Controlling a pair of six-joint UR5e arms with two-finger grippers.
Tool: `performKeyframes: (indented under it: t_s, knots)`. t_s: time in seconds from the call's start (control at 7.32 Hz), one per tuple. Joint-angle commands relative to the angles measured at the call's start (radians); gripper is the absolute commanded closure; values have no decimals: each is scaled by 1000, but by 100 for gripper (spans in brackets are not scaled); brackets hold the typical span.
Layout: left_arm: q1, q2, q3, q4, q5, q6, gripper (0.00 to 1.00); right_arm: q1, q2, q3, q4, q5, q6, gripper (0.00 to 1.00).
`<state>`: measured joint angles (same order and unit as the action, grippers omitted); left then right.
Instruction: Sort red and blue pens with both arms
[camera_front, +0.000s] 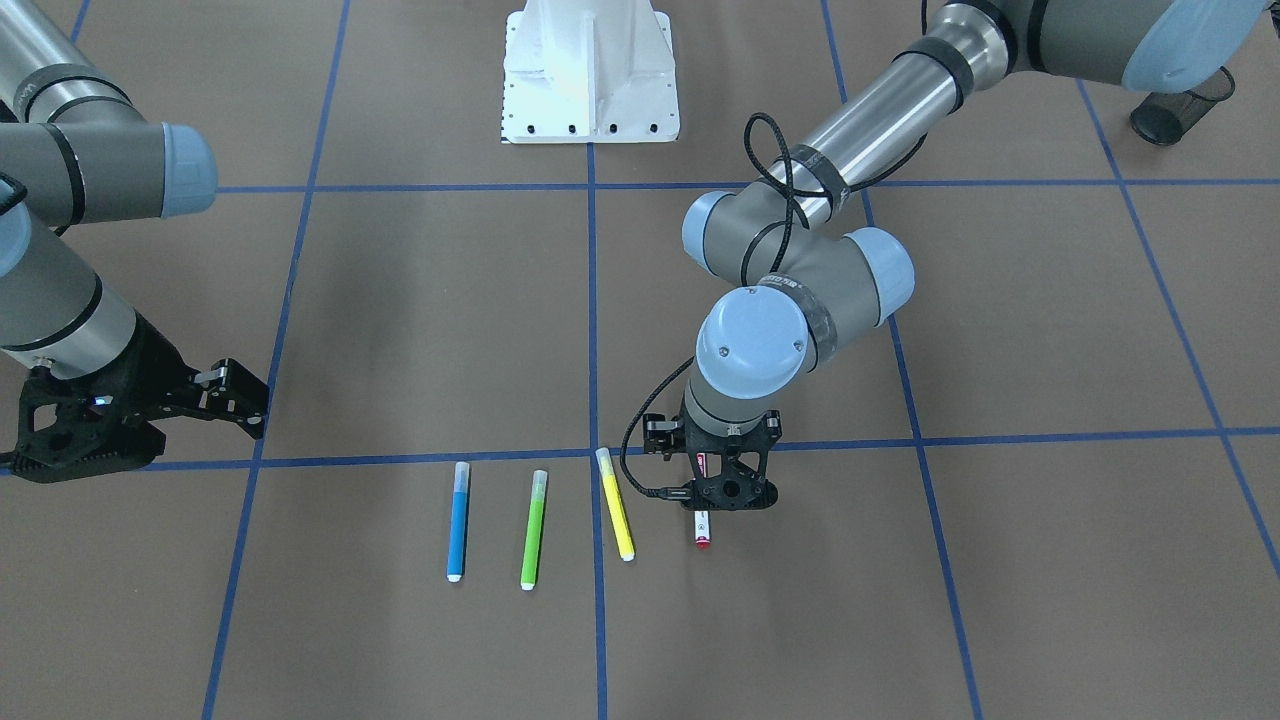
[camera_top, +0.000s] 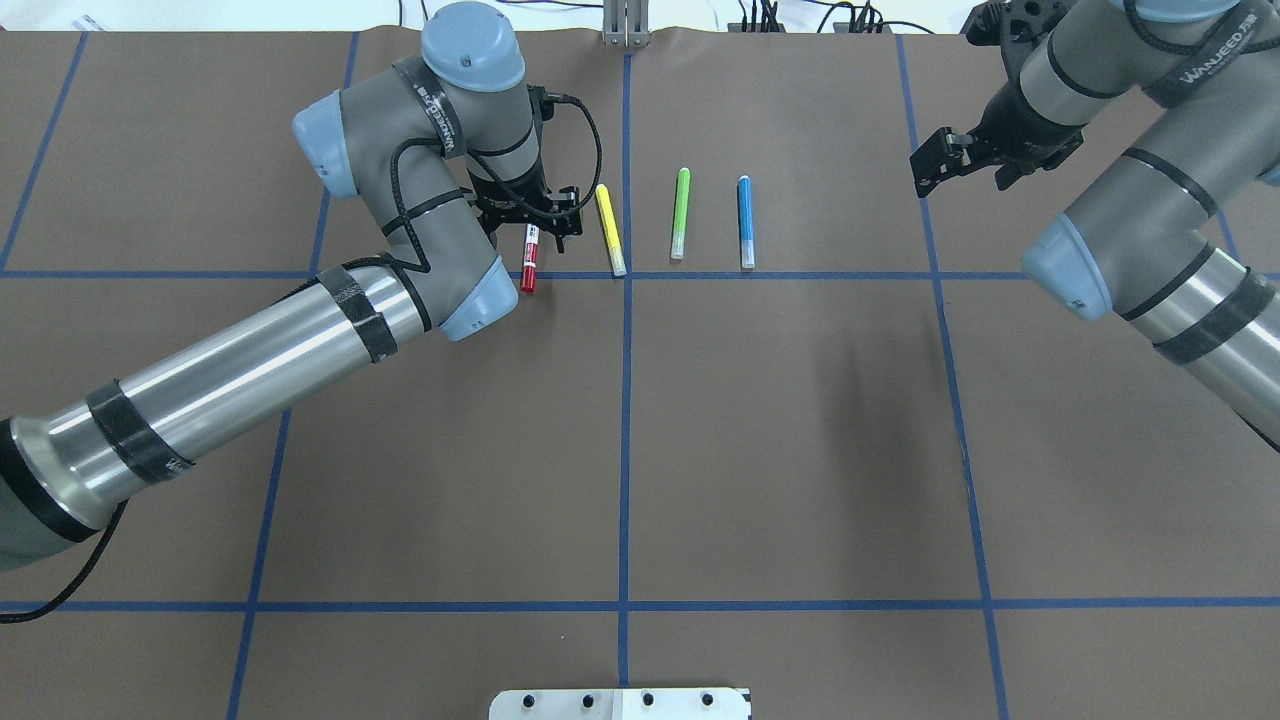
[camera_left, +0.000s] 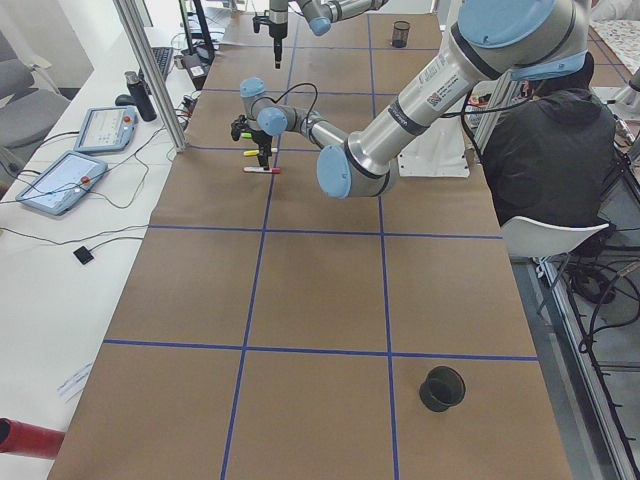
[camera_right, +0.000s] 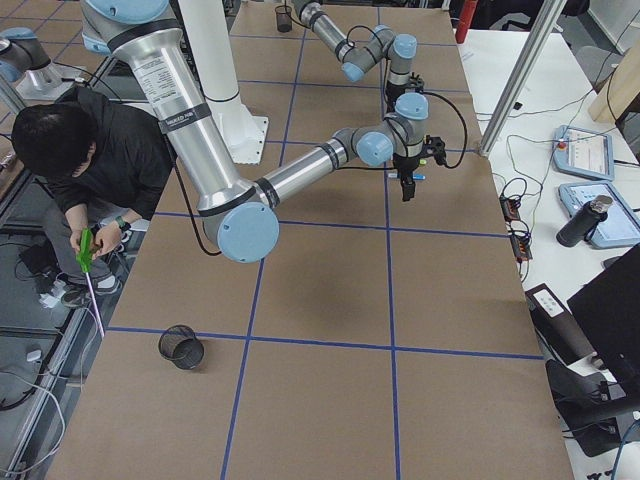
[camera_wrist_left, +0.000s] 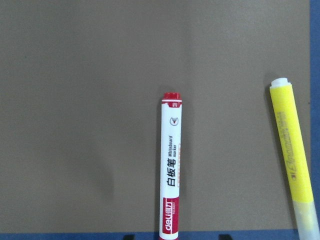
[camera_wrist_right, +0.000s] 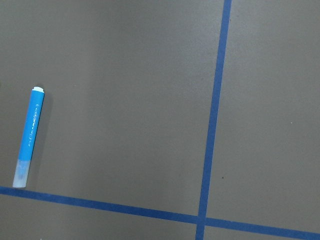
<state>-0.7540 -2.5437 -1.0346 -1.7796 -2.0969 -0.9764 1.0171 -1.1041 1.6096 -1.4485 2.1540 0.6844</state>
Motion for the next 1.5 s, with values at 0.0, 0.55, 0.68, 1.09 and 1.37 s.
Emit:
performKeyframes:
  t_s: [0.0,0.55,0.68,1.09,1.37]
  knots:
    - [7,0,10,-3,3,-1,13,0,0,1,0,1,17,1]
    - [16,3,28,-26,5,-1,35,0,0,0,-1,1,15,1]
    - [16,2,28,-26,5,-1,37,0,0,0,0,1,15,1]
    - [21,5,28,-26,5,1,39,0,0,-3,-1,1,14,1]
    - [27,8,39,-47,5,1,39,0,0,-3,-1,1,14,1]
